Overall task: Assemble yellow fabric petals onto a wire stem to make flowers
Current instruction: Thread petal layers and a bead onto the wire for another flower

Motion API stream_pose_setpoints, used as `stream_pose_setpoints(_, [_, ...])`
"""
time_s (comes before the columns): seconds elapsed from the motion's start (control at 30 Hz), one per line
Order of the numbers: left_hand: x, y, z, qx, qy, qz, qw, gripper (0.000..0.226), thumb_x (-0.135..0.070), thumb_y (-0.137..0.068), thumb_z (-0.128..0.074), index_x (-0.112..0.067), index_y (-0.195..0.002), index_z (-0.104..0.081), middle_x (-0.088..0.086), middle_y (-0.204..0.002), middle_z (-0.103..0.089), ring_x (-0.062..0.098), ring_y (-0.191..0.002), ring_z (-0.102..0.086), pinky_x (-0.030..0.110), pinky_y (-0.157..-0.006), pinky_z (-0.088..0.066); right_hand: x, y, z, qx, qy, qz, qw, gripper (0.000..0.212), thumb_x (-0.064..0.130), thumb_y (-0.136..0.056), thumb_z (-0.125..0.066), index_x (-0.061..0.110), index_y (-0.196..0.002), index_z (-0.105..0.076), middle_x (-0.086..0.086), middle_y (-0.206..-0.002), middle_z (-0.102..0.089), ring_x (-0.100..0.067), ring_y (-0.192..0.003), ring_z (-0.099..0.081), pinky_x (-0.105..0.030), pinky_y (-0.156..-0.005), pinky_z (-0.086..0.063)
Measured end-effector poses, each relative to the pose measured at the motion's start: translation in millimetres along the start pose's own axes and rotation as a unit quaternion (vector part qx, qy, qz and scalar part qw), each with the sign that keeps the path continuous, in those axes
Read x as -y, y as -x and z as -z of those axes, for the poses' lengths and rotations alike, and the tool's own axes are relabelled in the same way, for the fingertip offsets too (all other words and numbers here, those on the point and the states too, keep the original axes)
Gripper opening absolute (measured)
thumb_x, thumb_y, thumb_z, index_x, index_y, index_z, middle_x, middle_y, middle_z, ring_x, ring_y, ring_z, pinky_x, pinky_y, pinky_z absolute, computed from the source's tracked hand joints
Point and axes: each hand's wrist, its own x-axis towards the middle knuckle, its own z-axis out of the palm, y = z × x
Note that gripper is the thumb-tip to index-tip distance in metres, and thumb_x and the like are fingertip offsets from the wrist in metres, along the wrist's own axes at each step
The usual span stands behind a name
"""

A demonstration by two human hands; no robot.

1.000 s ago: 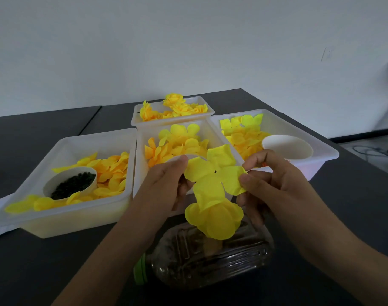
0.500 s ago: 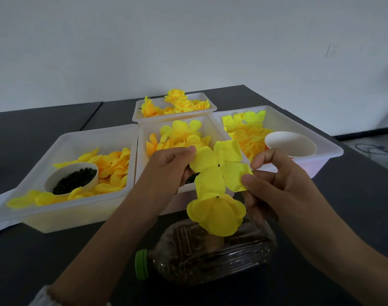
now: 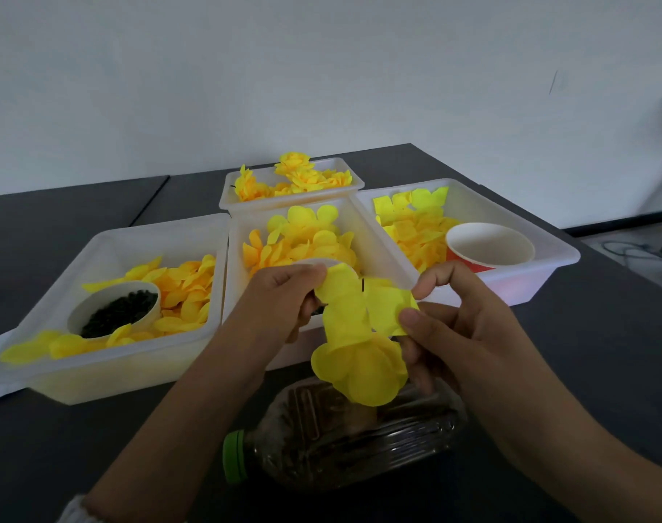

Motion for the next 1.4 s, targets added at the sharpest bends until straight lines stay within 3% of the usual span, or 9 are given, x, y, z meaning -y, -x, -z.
stream_pose_setpoints(0.3, [17, 3, 0, 0.007, -0.119, -0.035, 0.992, 0.044, -0.02, -0.098, -0.051, 0.007, -0.064, -0.052, -0.007, -0.042, -0.037, 0.004, -0.037, -0.036, 0.019, -0.049, -0.036, -14, 5, 6, -0.015, 0.055, -0.051, 0.997, 0.015, 0.003, -0.091, -0.058, 0.007, -0.098, -0.045, -0.011, -0.054, -0.057, -0.016, -0.034, -0.041, -0.019, -0.036, -0.036])
stream_pose_setpoints(0.47, [34, 11, -1, 0.013, -0.189, -0.093, 0.978, 0.045, -0.031, -0.098, -0.05, 0.004, -0.07, -0.056, 0.021, -0.063, -0.047, 0.038, -0.062, -0.047, 0.045, -0.061, -0.047, -27, 10, 9, -0.001, 0.088, -0.09, 0.992, 0.015, 0.002, -0.092, -0.056, 0.009, -0.098, -0.044, -0.011, -0.056, -0.059, -0.016, -0.035, -0.042, -0.022, -0.036, -0.036])
stream_pose_setpoints(0.57, [38, 15, -1, 0.002, -0.254, -0.123, 0.959, 0.046, -0.034, -0.096, -0.05, -0.019, -0.054, -0.045, -0.005, -0.049, -0.038, 0.009, -0.049, -0.036, 0.022, -0.05, -0.032, -28, 13, 9, 0.006, 0.105, -0.099, 0.989, 0.015, 0.004, -0.092, -0.056, 0.011, -0.098, -0.044, -0.01, -0.056, -0.059, -0.014, -0.035, -0.042, -0.022, -0.036, -0.036])
stream_pose_setpoints(0.7, [42, 16, -1, 0.007, -0.282, -0.136, 0.95, 0.045, -0.034, -0.096, -0.048, -0.039, -0.052, -0.051, -0.014, -0.048, -0.044, 0.004, -0.049, -0.042, 0.015, -0.051, -0.032, -25, 13, 7, 0.014, 0.118, -0.111, 0.987, 0.016, 0.005, -0.092, -0.056, 0.01, -0.098, -0.043, -0.01, -0.056, -0.059, -0.015, -0.035, -0.041, -0.024, -0.036, -0.036])
stream_pose_setpoints(0.87, [43, 17, 6, -0.015, -0.221, -0.153, 0.963, 0.046, -0.046, -0.097, -0.045, -0.025, -0.056, -0.05, -0.002, -0.053, -0.045, 0.008, -0.051, -0.043, 0.024, -0.054, -0.034, -16, 14, 15, 0.012, 0.164, -0.126, 0.978, 0.029, 0.03, -0.084, -0.065, 0.014, -0.097, -0.045, -0.014, -0.055, -0.048, -0.008, -0.04, -0.038, -0.018, -0.04, -0.035])
stream_pose_setpoints(0.97, [43, 19, 14, -0.055, -0.202, -0.148, 0.966, 0.055, -0.061, -0.087, -0.036, -0.015, -0.057, -0.042, -0.003, -0.049, -0.038, 0.008, -0.047, -0.035, 0.03, -0.054, -0.031, -4, 11, 29, -0.033, 0.207, -0.03, 0.977, 0.037, 0.045, -0.081, -0.06, 0.013, -0.09, -0.043, 0.004, -0.048, -0.045, -0.002, -0.042, -0.036, -0.016, -0.04, -0.031])
stream_pose_setpoints(1.17, [37, 22, 20, -0.089, -0.207, -0.168, 0.96, 0.049, -0.053, -0.089, -0.034, -0.016, -0.058, -0.041, -0.001, -0.048, -0.036, 0.009, -0.045, -0.033, 0.03, -0.052, -0.026, 13, -97, 78, -0.125, 0.577, 0.211, 0.779, 0.01, 0.007, -0.085, -0.06, 0.016, -0.09, -0.057, 0.003, -0.079, -0.058, -0.008, -0.074, -0.053, -0.023, -0.07, -0.043])
stream_pose_setpoints(1.27, [29, 21, 20, -0.096, -0.202, -0.178, 0.958, 0.042, -0.047, -0.089, -0.037, -0.02, -0.057, -0.044, -0.002, -0.049, -0.038, 0.01, -0.046, -0.036, 0.029, -0.052, -0.026, 6, -171, 98, -0.047, 0.749, 0.07, 0.658, 0.028, 0.018, -0.084, -0.063, 0.022, -0.112, -0.062, -0.01, -0.117, -0.053, -0.033, -0.113, -0.045, -0.039, -0.097, -0.036])
stream_pose_setpoints(1.4, [20, 19, 23, -0.091, -0.201, -0.193, 0.956, 0.038, -0.046, -0.087, -0.04, -0.025, -0.057, -0.049, -0.001, -0.049, -0.041, 0.009, -0.046, -0.039, 0.025, -0.049, -0.027, -17, -221, 101, 0.089, 0.863, -0.108, 0.485, 0.046, 0.021, -0.082, -0.063, 0.03, -0.126, -0.05, -0.007, -0.128, -0.048, -0.037, -0.132, -0.029, -0.053, -0.11, -0.015])
